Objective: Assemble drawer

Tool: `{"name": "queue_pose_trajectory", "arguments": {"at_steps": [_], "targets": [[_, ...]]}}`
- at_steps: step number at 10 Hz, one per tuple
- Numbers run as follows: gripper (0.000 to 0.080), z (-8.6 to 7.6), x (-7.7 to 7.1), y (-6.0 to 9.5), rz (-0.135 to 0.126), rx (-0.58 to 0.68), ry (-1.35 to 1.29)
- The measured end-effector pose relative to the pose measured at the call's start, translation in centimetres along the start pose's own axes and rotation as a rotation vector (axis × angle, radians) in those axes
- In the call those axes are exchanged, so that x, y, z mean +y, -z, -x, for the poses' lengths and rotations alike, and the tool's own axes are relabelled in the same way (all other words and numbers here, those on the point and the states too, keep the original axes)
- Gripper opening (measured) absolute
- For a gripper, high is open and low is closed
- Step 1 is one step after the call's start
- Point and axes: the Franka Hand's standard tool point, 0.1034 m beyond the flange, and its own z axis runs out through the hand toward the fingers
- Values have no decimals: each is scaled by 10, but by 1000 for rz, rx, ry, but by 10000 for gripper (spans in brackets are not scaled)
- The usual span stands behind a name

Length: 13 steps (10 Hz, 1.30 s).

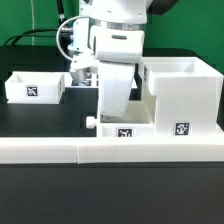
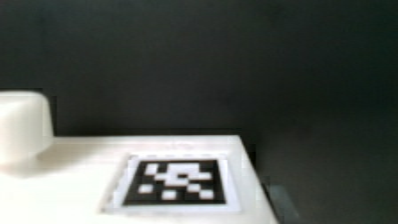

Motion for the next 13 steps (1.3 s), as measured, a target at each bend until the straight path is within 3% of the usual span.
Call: {"name": "queue_pose_trajectory", "arguments": {"at_steps": [6, 11, 13], "targets": [[44, 0, -3, -2, -2, -1, -2], [44, 0, -5, -1, -30, -15, 16], [44, -3, -4, -2, -13, -9, 15]]}}
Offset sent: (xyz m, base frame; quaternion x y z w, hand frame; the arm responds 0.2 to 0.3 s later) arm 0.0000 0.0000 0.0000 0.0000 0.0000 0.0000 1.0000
